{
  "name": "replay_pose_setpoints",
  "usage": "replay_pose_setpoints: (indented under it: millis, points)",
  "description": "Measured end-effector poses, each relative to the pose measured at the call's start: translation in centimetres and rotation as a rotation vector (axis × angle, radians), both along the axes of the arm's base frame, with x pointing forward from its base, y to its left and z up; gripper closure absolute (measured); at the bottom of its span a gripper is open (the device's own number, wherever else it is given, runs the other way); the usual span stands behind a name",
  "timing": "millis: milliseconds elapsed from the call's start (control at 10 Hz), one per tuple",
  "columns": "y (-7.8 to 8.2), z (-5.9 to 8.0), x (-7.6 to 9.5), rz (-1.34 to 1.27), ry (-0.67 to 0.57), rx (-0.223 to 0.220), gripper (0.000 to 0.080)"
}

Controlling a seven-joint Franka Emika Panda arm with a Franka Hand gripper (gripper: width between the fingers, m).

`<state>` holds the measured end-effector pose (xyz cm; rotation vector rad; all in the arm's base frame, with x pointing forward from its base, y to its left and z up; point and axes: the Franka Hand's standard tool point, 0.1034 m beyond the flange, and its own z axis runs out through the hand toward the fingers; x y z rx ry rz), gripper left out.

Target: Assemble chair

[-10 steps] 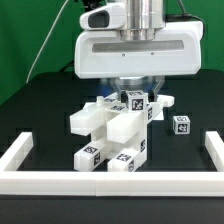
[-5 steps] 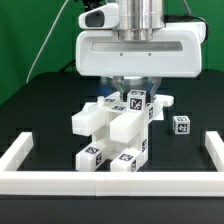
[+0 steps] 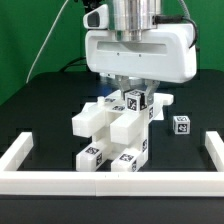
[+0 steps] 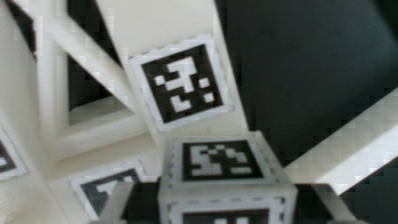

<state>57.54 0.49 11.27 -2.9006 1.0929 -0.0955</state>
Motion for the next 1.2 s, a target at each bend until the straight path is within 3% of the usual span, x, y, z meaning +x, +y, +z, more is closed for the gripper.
replay_pose_setpoints:
  millis: [200,400,500,700,1100,1200]
  points:
    - [0.00,-0.01,-0.01,0.034,0.000,-0.002,0.0514]
    - [0.01,0.00,0.01,0.235,-0.002,-0.022,0.0198]
    - [-0.03,0.09,0.18,0.446,-0.013,-0.043,0.0165]
    - [0.25,0.06,0.02,0.724,-0.014,-0.067,0.0153]
    - [-0.23,0.23,-0.25,0.932,-0.023,-0.094,0.0151]
    - [0.01,0.21,-0.31,1.121,-0.010,-0.128,0.0151]
